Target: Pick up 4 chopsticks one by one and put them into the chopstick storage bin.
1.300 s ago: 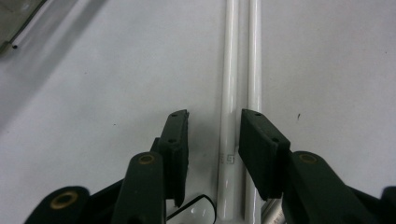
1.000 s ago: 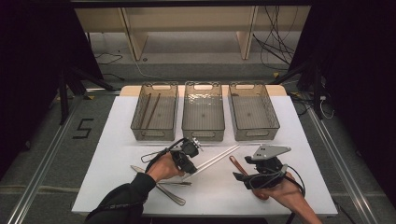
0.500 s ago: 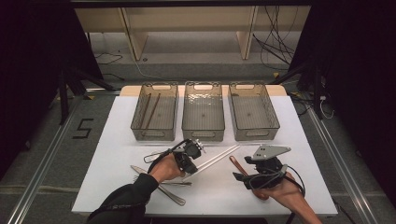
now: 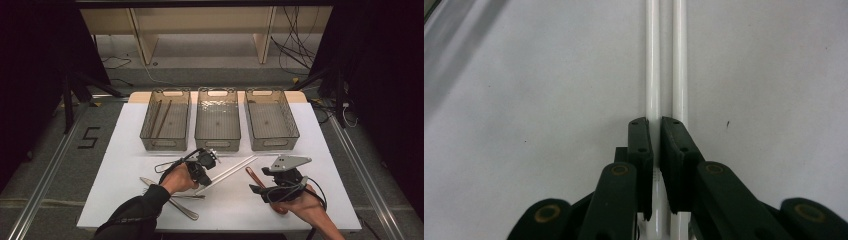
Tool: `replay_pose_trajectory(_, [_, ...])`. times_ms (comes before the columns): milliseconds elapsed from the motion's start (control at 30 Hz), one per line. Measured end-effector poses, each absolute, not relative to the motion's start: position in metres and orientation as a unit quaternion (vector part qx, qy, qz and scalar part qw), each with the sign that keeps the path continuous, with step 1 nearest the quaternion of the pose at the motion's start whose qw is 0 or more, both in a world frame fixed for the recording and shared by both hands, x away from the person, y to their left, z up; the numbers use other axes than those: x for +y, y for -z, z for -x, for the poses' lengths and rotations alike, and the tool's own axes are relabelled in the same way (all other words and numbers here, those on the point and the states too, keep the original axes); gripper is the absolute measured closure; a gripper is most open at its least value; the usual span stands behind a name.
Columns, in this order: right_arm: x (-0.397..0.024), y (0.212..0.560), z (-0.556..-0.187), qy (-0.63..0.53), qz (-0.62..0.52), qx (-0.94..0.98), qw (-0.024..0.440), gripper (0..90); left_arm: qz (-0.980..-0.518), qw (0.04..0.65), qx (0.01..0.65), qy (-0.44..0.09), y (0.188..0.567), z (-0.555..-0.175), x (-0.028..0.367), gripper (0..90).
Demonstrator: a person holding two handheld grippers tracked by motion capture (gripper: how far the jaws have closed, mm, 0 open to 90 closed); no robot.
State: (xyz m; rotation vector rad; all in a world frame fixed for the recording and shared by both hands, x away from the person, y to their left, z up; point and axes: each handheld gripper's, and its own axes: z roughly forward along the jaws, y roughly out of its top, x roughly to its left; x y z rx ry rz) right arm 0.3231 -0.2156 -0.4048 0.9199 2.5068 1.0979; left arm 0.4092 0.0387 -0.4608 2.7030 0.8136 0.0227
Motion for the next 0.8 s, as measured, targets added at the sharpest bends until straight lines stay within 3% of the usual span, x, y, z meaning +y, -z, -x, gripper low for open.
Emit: replay_pose_trajectory(800, [-0.2156,0.4041,-0.3225,-0.379,-0.315,0.86,0.128,31.6,-0.95,0.18,0.254,-0.019,0.4534,-0.4031,0.035,83.3])
